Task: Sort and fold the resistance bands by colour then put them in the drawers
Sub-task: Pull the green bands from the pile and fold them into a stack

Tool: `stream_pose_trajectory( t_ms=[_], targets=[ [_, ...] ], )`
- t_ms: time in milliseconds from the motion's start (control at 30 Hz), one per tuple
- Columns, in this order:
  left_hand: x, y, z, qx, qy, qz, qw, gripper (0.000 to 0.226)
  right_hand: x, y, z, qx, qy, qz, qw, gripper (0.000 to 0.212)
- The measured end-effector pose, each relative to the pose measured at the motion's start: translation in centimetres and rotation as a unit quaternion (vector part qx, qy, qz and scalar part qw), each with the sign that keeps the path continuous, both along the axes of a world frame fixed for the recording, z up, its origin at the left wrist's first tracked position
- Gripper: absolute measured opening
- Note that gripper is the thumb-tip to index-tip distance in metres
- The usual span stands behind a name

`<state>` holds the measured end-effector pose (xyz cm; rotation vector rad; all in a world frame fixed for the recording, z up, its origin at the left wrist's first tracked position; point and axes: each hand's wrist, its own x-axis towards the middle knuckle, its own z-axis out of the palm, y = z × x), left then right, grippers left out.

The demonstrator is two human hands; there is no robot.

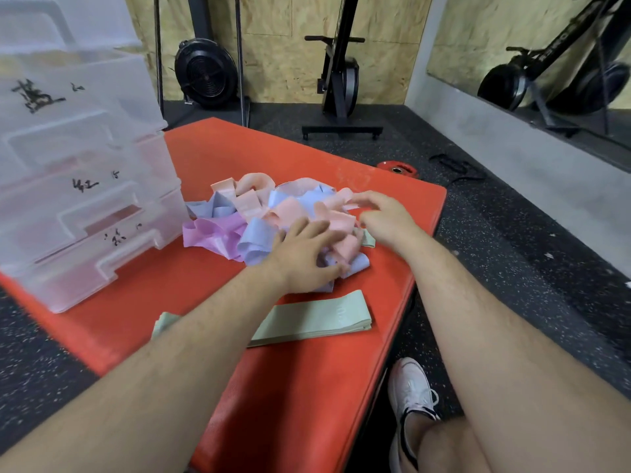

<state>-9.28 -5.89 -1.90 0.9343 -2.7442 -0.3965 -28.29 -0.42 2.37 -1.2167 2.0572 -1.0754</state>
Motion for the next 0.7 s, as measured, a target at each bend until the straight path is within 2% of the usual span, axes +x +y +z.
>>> stream_pose_trajectory(
  t_ms=[100,133,200,267,333,467,567,700],
  targets=[
    [-0.6,-0.1,-1.2,-0.013,-0.062,-0.006,0.998,0.069,-1.4,0.5,-3.3,0.135,0.158,-0.025,0.978,0.056],
    [-0.8,-0.3,-1.3,-0.027,-0.059,-0.001,0.998,0.065,-1.3,0.8,-4.2,0.174,0.194,-0.021,0.965,0.051],
    [-1.3,-0.9,-1.3,-0.048,-0.031,0.012,0.998,0.054,-1.2,0.7,-5.2,0.183,0.248,-0.028,0.951,0.038],
    [-1.6,-1.6,-0.9,-0.038,-0.001,0.008,0.999,0.049,-1.1,0.3,-5.4,0.129,0.268,-0.033,0.954,0.025],
    [-1.5,-2.2,-0.8,-0.043,0.024,-0.003,0.999,0.051,-1.1,0.1,-5.7,0.080,0.232,-0.046,0.968,0.016],
    [-1.4,-2.7,0.2,-0.059,0.095,0.012,0.994,0.054,-1.5,0.8,-4.5,-0.012,0.123,-0.117,0.985,0.029],
    [-1.2,-2.9,1.2,-0.067,0.148,0.014,0.987,0.048,-2.4,1.7,-1.9,-0.092,0.110,-0.166,0.976,0.027],
    [-0.5,-3.3,2.3,-0.046,0.211,0.047,0.975,0.034,-3.7,3.4,2.1,-0.184,0.157,-0.236,0.941,0.029]
  ],
)
